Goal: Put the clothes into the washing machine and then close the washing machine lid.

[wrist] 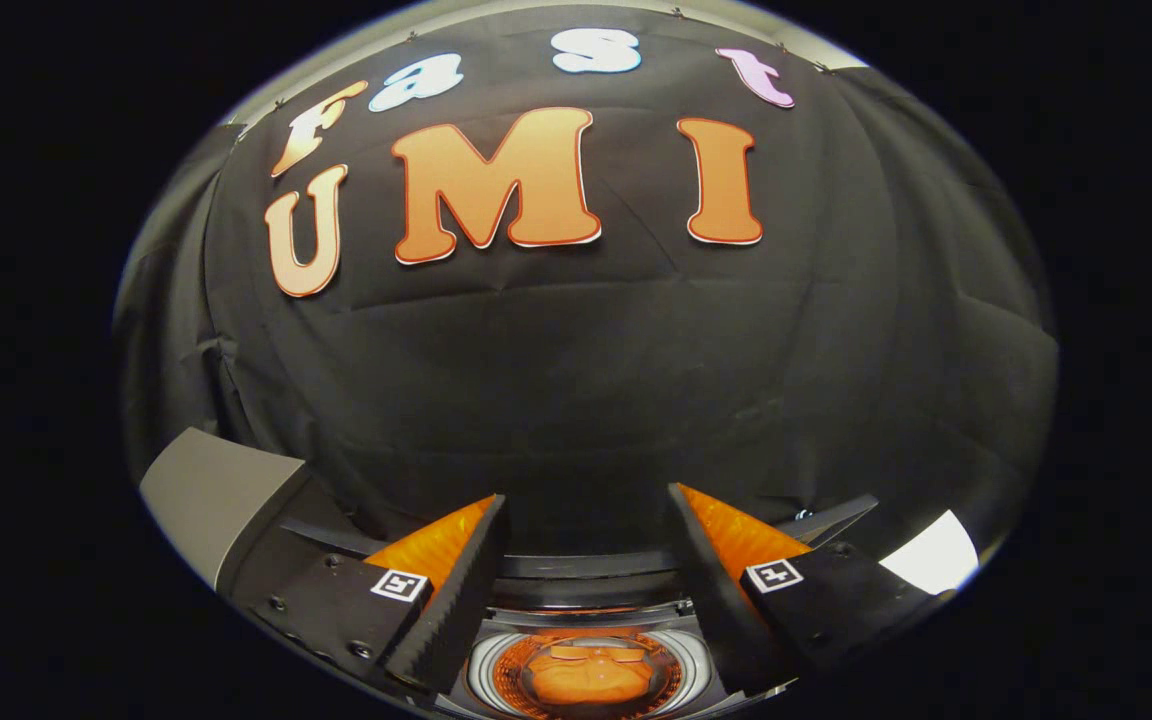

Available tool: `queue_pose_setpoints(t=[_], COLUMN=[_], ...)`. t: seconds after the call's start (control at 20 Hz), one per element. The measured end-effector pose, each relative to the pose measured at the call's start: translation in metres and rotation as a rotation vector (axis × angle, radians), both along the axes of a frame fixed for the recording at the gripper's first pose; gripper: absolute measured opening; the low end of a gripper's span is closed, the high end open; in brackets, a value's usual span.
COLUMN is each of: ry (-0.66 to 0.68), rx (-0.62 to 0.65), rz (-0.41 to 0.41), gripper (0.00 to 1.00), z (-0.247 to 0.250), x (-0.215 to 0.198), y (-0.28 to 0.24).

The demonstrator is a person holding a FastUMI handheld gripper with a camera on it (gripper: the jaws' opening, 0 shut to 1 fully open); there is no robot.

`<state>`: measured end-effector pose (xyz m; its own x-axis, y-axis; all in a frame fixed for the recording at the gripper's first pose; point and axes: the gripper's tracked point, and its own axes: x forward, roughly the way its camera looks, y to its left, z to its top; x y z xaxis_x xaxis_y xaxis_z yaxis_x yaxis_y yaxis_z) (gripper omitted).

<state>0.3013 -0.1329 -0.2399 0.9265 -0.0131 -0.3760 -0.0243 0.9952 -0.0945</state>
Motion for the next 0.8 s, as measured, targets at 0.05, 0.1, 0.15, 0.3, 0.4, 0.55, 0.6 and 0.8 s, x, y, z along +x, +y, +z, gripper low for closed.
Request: queue_pose_setpoints(t=[0.05, 0.1, 0.15, 0.3, 0.4, 0.55, 0.6, 0.8], ry=[-0.010, -0.021, -0.027, -0.028, -0.038, -0.034, -0.032, -0.029], rx=[-0.003, -0.002, -0.001, -0.008, -0.005, -0.008, -0.010, -0.011], rz=[0.003, 0.004, 0.005, 0.009, 0.009, 0.011, 0.016, 0.018], gripper=[1.00, 1.00, 1.00, 1.00, 1.00, 1.00, 0.99, 0.99], z=[0.000, 0.000, -0.001, -0.003, -0.002, -0.003, -0.006, -0.016], x=[-0.003, -0.005, -0.009, -0.015, -0.018, -0.024, -0.027, -0.048], y=[0.000, -0.001, 0.000, 0.000, -0.001, -0.001, 0.000, 0.000])
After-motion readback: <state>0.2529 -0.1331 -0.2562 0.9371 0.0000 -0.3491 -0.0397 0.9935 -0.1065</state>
